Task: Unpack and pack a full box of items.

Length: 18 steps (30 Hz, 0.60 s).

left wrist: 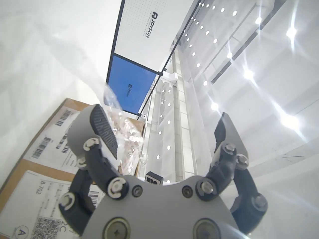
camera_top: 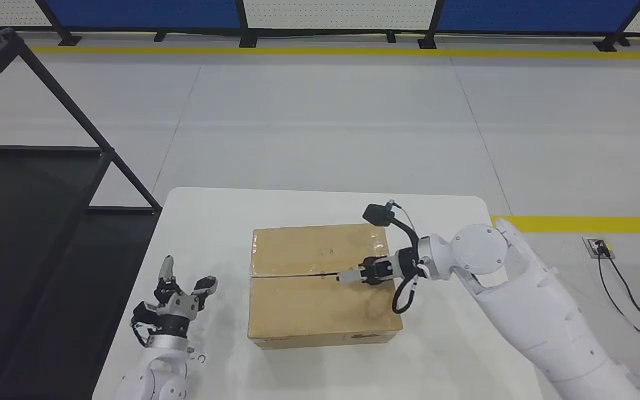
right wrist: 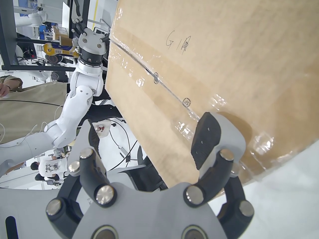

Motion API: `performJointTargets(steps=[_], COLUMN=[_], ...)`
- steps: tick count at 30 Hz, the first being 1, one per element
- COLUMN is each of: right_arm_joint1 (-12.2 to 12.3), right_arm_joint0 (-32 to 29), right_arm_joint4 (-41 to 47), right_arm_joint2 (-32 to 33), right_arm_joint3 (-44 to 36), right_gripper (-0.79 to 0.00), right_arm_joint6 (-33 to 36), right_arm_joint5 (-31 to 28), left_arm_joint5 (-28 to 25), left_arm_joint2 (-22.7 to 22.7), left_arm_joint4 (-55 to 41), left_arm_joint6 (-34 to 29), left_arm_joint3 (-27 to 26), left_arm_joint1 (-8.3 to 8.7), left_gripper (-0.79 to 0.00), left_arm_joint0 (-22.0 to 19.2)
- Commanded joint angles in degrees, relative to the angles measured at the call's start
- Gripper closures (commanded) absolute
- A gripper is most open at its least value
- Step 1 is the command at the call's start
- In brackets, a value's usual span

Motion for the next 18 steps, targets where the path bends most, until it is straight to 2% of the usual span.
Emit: performJointTargets(steps=[1, 4, 18], right_arm_joint1=[-0.13, -0.28, -0.13], right_arm_joint0=[0.32, 0.69, 0.28], right_arm_joint4=[0.15, 0.13, -0.28], right_arm_joint2=[-0.25, -0.53, 0.03], right_arm_joint3=[0.25, 0.53, -0.08], right_gripper=[-0.785, -0.785, -0.785], right_arm_joint6=[0.09, 0.12, 0.38], right_arm_joint5=[-0.13, -0.11, -0.12], left_arm_joint5=[0.96, 2.27, 3.07], left_arm_joint2=[0.79, 2.21, 4.47], left_arm_joint4=[-0.15, 0.46, 3.08], left_arm_joint6=[-1.74, -4.31, -7.25], left_arm_joint3=[0.43, 0.77, -0.26], left_arm_joint1=[-0.15, -0.34, -1.09], left_gripper=[-0.785, -0.785, -0.785], left_arm_joint0=[-0.71, -1.02, 0.53])
